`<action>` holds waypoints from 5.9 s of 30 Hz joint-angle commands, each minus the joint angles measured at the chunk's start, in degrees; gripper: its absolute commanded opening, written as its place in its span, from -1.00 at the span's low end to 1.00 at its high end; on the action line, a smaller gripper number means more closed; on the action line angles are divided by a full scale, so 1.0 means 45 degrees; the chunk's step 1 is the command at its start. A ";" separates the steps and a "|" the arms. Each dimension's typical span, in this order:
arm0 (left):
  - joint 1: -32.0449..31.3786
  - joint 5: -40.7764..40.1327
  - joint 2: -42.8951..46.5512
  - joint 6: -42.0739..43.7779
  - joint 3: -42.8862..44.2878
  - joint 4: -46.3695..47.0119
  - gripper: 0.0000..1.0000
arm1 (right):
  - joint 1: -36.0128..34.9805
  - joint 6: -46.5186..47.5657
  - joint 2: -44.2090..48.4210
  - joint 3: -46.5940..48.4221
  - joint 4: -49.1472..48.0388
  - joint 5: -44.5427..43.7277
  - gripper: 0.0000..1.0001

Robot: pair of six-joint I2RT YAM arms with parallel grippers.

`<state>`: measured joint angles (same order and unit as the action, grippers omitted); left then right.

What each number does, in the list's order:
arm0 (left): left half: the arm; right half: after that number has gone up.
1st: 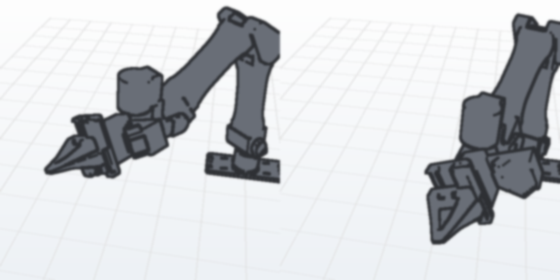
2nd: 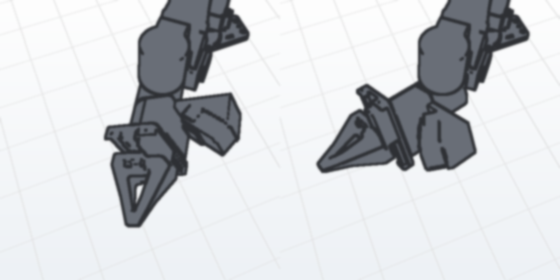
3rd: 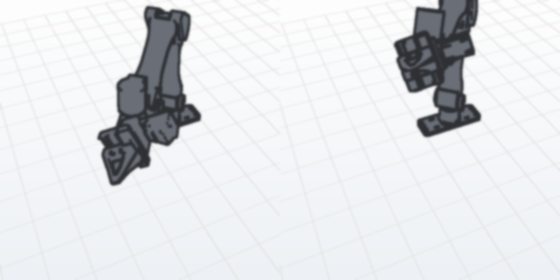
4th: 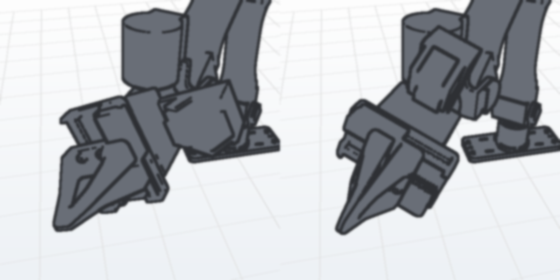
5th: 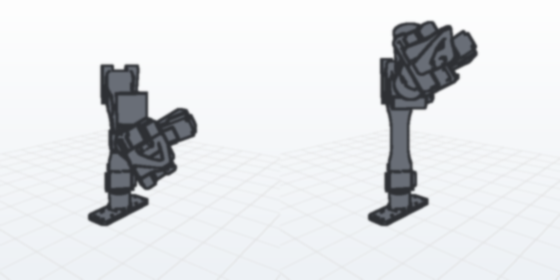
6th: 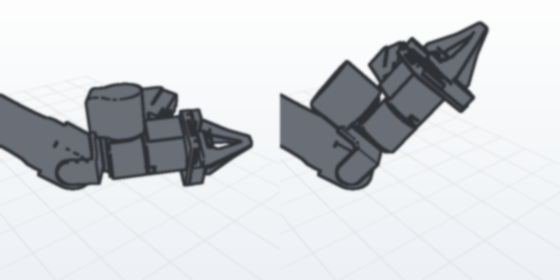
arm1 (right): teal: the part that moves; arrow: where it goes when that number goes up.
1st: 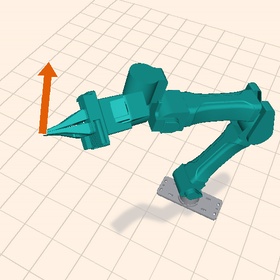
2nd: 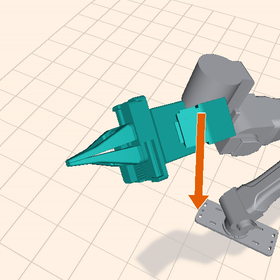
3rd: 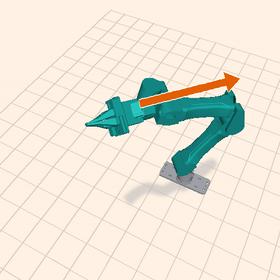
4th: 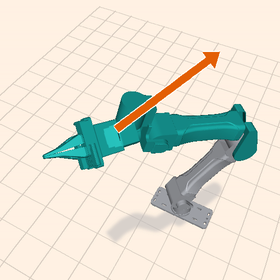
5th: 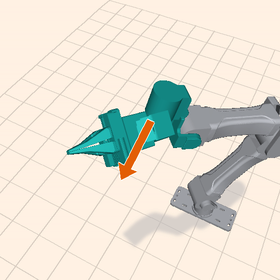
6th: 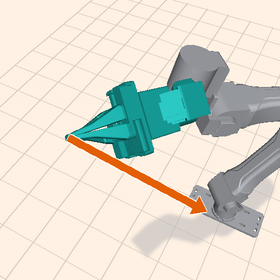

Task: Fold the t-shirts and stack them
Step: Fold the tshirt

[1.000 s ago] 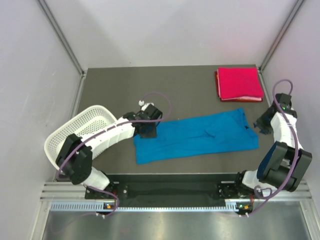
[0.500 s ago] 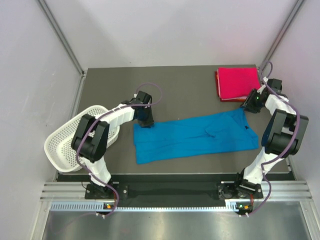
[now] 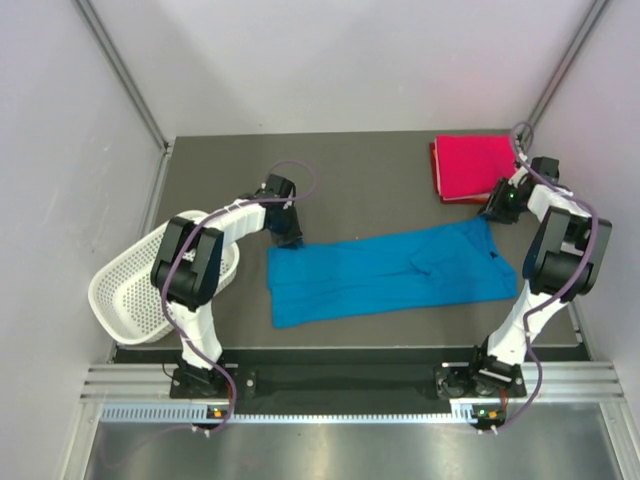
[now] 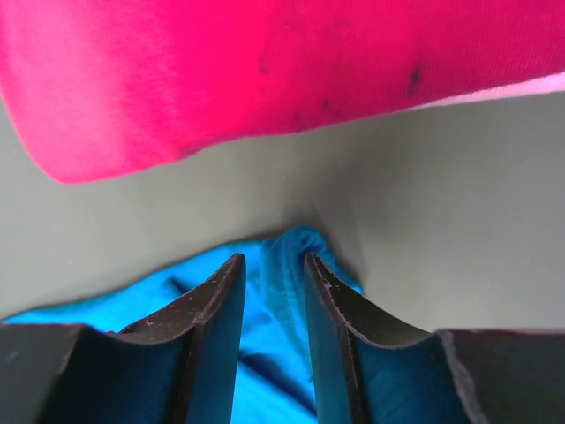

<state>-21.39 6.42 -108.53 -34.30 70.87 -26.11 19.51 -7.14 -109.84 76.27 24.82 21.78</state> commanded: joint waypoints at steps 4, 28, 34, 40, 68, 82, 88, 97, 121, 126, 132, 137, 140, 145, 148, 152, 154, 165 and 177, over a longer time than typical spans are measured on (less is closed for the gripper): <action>0.0163 -0.0332 -0.0569 0.0299 0.0188 0.0470 -0.42 | -0.0018 0.0531 -0.0649 0.0688 -0.0262 -0.0055 -0.34; 0.0163 -0.0567 -0.1234 0.0182 0.0598 0.0275 -0.42 | 0.0763 -0.0933 -0.0728 -0.0386 -0.2137 -0.0543 -0.42; 0.0163 -0.0059 -0.1117 0.0572 0.1671 -0.0270 -0.40 | 0.0743 -0.1616 0.0130 0.0725 0.0419 -0.2626 -0.47; 0.0085 0.0234 -0.0375 0.0982 0.2434 -0.0780 -0.36 | 0.0041 -0.2008 0.1517 0.0825 0.2002 -0.4232 -0.51; -0.0560 -0.1738 -0.0219 0.0611 -0.0301 -0.0798 -0.37 | -0.1796 -0.1676 0.0132 -0.0973 0.0285 -0.7222 -0.90; -0.0697 -0.0235 0.3860 0.1978 -0.0005 -0.2694 -0.35 | -0.2284 -0.2203 0.2669 0.0045 0.2492 -0.5780 -0.46; -0.0832 0.2049 0.5151 0.1746 -0.2191 -0.1914 -0.41 | -0.2420 -0.3218 0.3801 -0.1202 0.2650 -0.4257 -0.46; -0.0950 0.1764 0.4961 0.0612 -0.5046 -0.0584 -0.53 | -0.2656 -0.3727 0.3592 -0.3099 0.2435 -0.4391 -0.47; -0.1302 -0.1504 0.6753 0.0240 -0.3972 -0.3514 -0.24 | -0.2265 -0.3083 0.5169 -0.3493 0.2335 -0.4567 -0.39; -0.1302 -0.0899 0.7164 -0.0266 -0.4809 -0.3398 -0.23 | -0.2187 -0.2907 0.5873 -0.3297 0.2668 -0.4236 -0.38; -0.1477 -0.0664 0.7536 -0.1242 -0.6275 -0.2676 -0.24 | -0.2128 -0.2750 0.6304 -0.3004 0.2903 -0.3962 -0.36; -0.1673 -0.0469 0.7244 -0.1693 -0.6959 -0.1838 -0.24 | -0.2128 -0.2731 0.6479 -0.3004 0.2864 -0.3824 -0.35; -0.1771 -0.0487 0.6756 -0.1830 -0.7194 -0.1562 -0.29 | -0.2128 -0.2750 0.6480 -0.3043 0.2824 -0.3844 -0.35; -0.1790 -0.1830 0.5993 -0.1869 -0.6746 -0.2691 -1.00 | -0.2128 -0.2769 0.6558 -0.3121 0.2825 -0.3883 -0.34; -0.1868 -0.2652 0.6188 -0.1966 -0.6240 -0.3666 -1.00 | -0.2109 -0.3158 0.6597 -0.3237 0.2767 -0.3708 -0.32; -0.2238 -0.3202 0.6481 -0.2707 -0.5906 -0.4490 -1.00 | -0.2108 -0.3843 0.6402 -0.3492 0.2337 -0.2966 -0.26; -0.2493 -0.3611 0.6734 -0.3195 -0.5828 -0.5131 -1.00 | -0.2128 -0.4078 0.6188 -0.3434 0.2123 -0.2984 -0.22; -0.2610 -0.3440 0.7243 -0.3744 -0.6157 -0.5919 -1.00 | -0.1972 -0.3648 0.4156 -0.2262 0.1713 -0.4625 -0.23; -0.3880 -0.4882 0.6637 -0.4408 -0.5925 -0.7401 -1.00 | -0.1717 -0.5736 0.2028 -0.0953 0.1614 -0.5153 -0.26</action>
<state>-37.52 -11.88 -78.43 -52.31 42.39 -53.65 11.57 -28.82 -98.89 69.08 33.45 -0.03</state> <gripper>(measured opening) 0.013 0.373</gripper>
